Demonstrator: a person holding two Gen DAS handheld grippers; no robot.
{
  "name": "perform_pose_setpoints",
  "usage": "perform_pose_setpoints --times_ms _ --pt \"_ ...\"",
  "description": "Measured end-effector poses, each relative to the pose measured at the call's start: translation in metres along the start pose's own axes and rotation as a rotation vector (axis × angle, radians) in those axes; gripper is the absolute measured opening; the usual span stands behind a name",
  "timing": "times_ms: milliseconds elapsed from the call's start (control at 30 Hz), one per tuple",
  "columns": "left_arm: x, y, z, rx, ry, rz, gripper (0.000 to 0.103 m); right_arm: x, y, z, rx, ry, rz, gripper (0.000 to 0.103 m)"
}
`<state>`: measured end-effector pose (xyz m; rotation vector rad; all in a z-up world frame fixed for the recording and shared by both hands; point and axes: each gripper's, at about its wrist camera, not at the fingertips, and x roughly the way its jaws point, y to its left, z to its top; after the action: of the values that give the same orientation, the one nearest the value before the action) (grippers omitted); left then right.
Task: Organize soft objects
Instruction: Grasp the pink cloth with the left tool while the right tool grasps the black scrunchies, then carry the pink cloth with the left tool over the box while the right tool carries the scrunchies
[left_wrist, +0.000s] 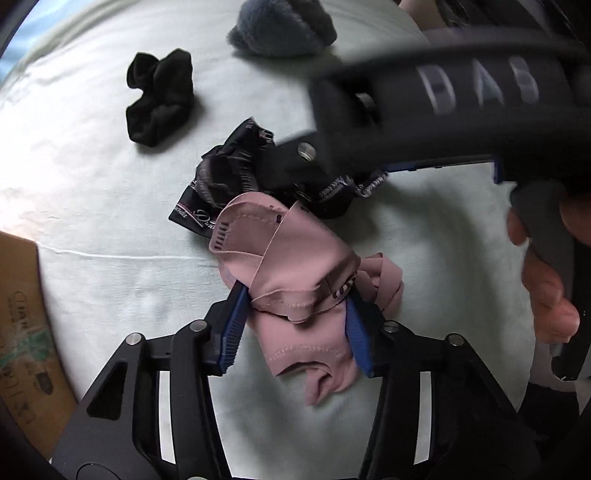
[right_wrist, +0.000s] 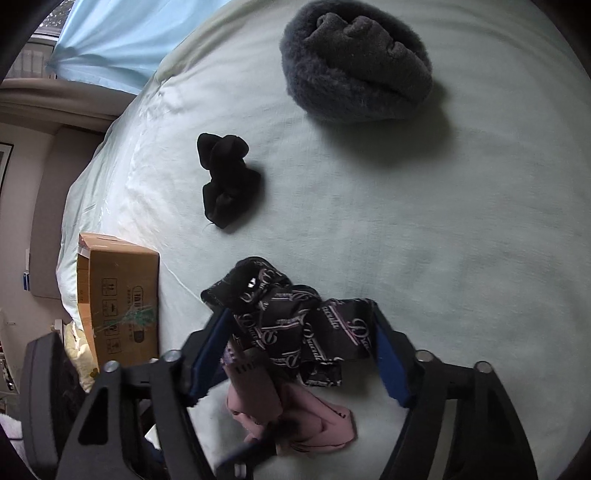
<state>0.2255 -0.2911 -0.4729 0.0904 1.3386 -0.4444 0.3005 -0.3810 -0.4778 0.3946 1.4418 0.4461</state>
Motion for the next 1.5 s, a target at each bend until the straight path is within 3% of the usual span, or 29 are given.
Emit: perform_pose_setpoints --times_ms 100,233,633,900,1167,1500 --pt "0.009 0.005 0.003 -0.010 0.015 -0.012 0.038 0.000 0.002 -0.003 -0.040 0.003 -0.048 0.050" --pt "0.007 0.003 0.001 0.007 0.006 -0.010 0.030 0.000 0.008 -0.008 -0.087 -0.009 -0.079 0.042" --pt "-0.022 -0.002 0.005 0.007 0.002 -0.011 0.027 -0.026 0.016 -0.012 -0.067 -0.078 -0.094 0.038" --pt "-0.073 -0.009 0.001 0.009 -0.044 -0.004 0.027 -0.073 0.039 -0.018 -0.050 -0.154 -0.117 0.038" --pt "-0.149 -0.013 -0.004 0.018 -0.137 0.011 0.027 -0.131 0.080 -0.036 -0.033 -0.245 -0.128 0.038" --pt "-0.249 0.016 -0.024 -0.025 -0.251 0.043 0.027 -0.197 0.163 -0.066 -0.073 -0.352 -0.184 0.038"
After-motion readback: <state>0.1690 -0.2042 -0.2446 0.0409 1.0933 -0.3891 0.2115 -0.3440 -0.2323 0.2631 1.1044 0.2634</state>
